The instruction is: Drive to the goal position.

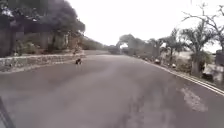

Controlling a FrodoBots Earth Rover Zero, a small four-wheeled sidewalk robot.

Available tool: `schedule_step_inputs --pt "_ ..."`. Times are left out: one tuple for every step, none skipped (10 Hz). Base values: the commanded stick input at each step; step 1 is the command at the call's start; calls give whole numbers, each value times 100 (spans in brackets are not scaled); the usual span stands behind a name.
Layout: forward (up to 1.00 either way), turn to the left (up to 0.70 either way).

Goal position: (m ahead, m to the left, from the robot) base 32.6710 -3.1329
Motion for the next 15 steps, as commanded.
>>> schedule_step_inputs --pt "100 0" --pt "100 0" --pt "100 0" --pt "100 0" --pt "100 0" --pt "100 0" --pt "100 0" --pt "100 0" --pt "100 0" --pt "100 0" --pt "100 0" --pt "100 0" --pt "100 0" --pt "100 0" --pt "100 0"
